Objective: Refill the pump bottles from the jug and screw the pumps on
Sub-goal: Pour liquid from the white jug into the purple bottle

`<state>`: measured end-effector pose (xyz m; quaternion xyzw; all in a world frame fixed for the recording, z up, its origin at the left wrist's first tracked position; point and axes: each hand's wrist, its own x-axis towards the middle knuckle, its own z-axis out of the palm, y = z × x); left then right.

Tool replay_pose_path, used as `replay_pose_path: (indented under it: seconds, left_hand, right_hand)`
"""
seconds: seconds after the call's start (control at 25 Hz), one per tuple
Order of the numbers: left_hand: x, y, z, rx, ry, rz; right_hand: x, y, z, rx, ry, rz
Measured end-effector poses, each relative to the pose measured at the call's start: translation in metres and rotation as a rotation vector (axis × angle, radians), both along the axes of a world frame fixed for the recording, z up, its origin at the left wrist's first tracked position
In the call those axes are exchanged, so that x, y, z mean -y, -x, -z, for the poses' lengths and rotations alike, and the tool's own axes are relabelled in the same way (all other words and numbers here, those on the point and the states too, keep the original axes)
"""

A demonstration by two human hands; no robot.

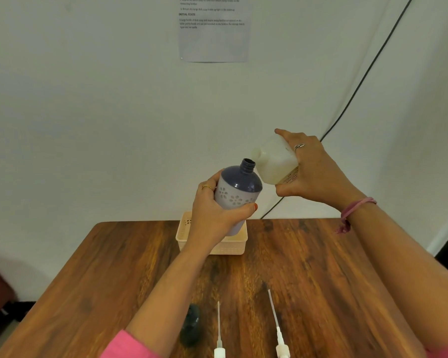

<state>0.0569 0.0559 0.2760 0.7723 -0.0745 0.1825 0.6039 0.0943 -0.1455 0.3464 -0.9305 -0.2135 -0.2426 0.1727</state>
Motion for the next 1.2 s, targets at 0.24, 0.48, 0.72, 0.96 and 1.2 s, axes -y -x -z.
replay_pose_path:
  seconds: [0.24,0.48,0.72,0.96,1.2]
  left_hand:
    - [0.002,0.0,0.002,-0.005,0.011,-0.004]
    - [0.003,-0.001,0.004,-0.004,0.03,0.01]
    - [0.004,-0.002,0.007,-0.007,0.047,0.017]
    - [0.005,-0.003,0.008,-0.014,0.036,0.016]
    - [0.005,-0.004,0.009,-0.009,0.04,0.015]
  right_hand:
    - [0.001,0.004,-0.006,0.04,0.064,0.022]
    - [0.001,0.006,-0.009,0.061,0.115,0.046]
    - [0.003,0.006,-0.01,0.07,0.124,0.042]
    - [0.003,0.006,-0.012,0.092,0.154,0.052]
    - [0.003,0.004,-0.014,0.107,0.178,0.058]
